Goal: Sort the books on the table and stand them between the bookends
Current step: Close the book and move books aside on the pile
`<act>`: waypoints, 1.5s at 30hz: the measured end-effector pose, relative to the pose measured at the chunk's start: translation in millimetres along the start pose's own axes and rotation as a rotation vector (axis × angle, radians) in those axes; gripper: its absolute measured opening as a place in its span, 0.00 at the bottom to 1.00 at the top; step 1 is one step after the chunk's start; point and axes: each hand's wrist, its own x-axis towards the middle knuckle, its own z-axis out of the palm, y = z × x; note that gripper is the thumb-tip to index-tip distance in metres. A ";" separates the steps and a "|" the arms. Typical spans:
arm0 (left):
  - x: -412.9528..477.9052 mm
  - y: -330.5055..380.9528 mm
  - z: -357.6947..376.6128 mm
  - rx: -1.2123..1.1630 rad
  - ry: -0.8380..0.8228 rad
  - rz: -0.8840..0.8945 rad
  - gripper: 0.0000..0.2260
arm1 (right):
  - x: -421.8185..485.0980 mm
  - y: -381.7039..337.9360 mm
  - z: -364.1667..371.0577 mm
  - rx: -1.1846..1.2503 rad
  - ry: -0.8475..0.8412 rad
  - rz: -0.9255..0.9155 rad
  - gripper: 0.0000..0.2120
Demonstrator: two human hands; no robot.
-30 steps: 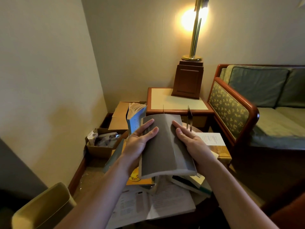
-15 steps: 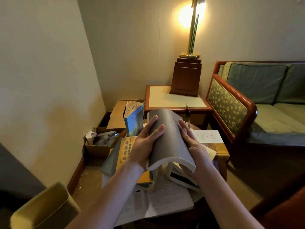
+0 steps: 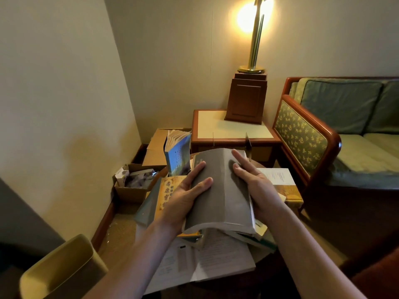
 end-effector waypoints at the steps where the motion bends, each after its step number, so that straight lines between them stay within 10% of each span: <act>1: -2.4 -1.7 1.6 0.019 -0.010 0.000 0.23 | 2.5 -2.3 -0.7 0.003 0.014 -0.008 0.17; 26: 16.3 9.1 -2.4 -0.027 0.014 0.069 0.24 | -0.5 30.3 3.3 0.243 -0.112 0.019 0.19; 37: 24.4 64.7 -12.0 0.648 -0.116 0.277 0.25 | 10.1 18.1 -32.4 -0.064 -0.106 -0.033 0.20; 45: 28.2 131.6 -8.2 0.892 -0.282 -0.070 0.24 | 8.1 2.7 -50.2 -0.256 -0.310 -0.001 0.20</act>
